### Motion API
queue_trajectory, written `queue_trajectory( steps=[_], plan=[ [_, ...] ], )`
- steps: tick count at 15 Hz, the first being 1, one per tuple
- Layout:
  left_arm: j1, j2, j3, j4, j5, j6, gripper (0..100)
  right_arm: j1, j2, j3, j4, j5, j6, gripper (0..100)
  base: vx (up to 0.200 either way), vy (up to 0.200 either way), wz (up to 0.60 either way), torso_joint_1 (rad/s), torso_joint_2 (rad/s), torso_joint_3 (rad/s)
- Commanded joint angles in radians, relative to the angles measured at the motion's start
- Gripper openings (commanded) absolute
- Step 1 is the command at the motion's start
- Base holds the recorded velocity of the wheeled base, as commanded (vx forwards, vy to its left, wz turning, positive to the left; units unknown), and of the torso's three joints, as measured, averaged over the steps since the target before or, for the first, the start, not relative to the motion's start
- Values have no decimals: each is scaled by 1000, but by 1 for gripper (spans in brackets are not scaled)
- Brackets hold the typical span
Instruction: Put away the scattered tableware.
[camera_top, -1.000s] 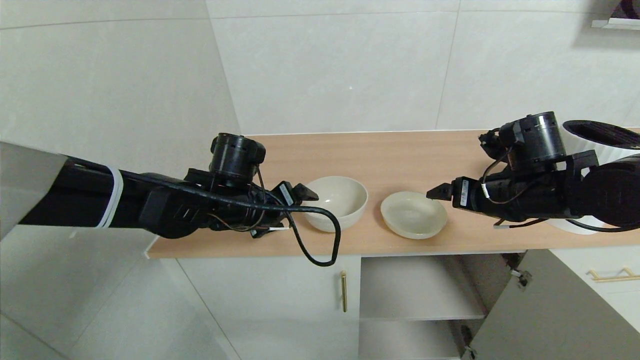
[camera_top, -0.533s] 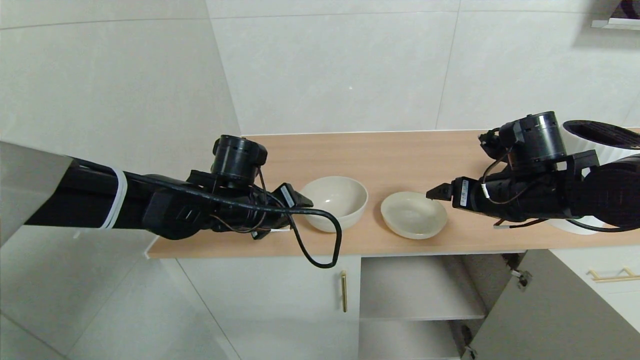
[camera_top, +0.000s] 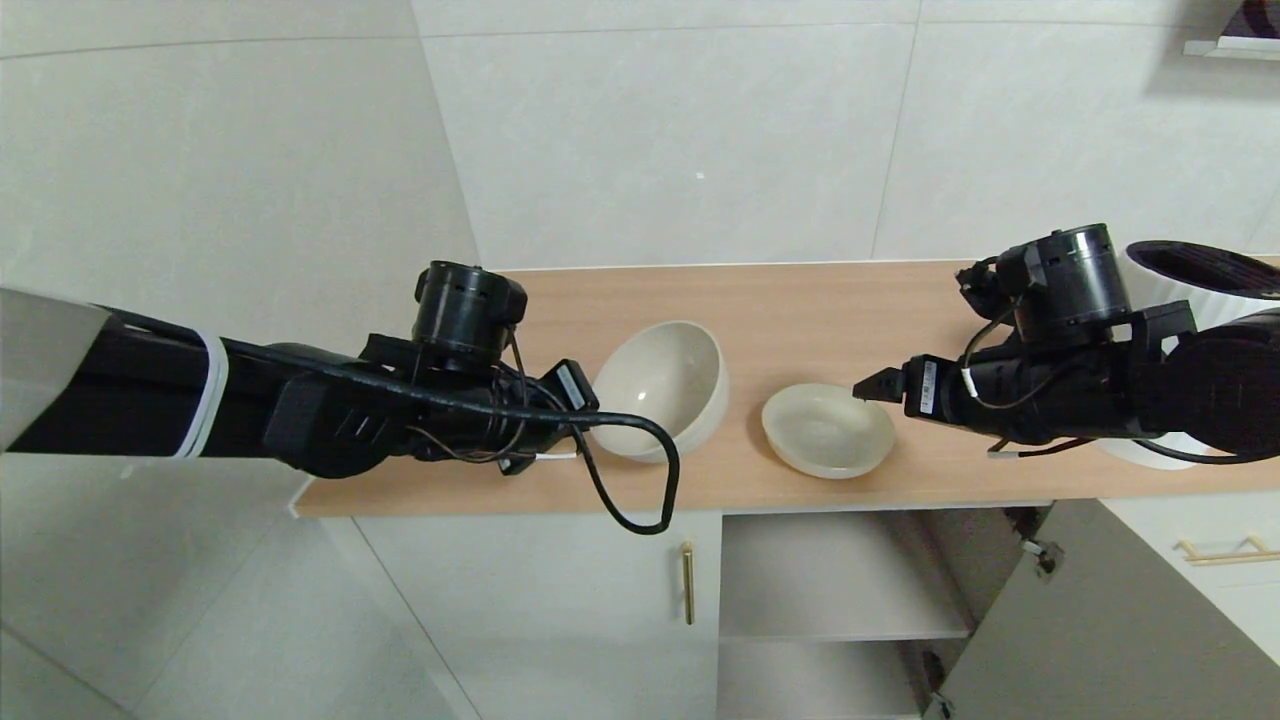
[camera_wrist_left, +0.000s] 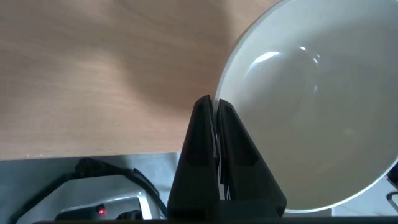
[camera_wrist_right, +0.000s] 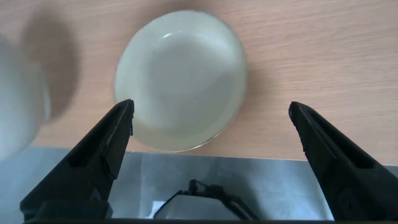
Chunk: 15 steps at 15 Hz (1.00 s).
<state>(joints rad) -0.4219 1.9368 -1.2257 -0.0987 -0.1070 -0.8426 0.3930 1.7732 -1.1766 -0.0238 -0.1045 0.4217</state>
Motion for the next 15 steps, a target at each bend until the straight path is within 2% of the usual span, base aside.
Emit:
queue_trajectory(
  steps=[1,2,5,8,15],
  plan=[
    [0,-24,8,-1,-2,2,0,4,11,-2,-2,-15,-1,100,0,0,0,0,0,0],
    [0,-61,28,2,-19,5,0,20,43,-6,-2,-73,-4,100,0,0,0,0,0,0],
    [0,-130,69,2,-115,7,0,29,111,-23,-2,-159,-17,100,0,0,0,0,0,0],
    [0,-133,78,1,-120,30,0,29,152,-25,-2,-207,-31,100,0,0,0,0,0,0],
    [0,-128,84,-1,-122,30,0,26,198,-41,-5,-207,-26,100,0,0,0,0,0,0]
  ],
)
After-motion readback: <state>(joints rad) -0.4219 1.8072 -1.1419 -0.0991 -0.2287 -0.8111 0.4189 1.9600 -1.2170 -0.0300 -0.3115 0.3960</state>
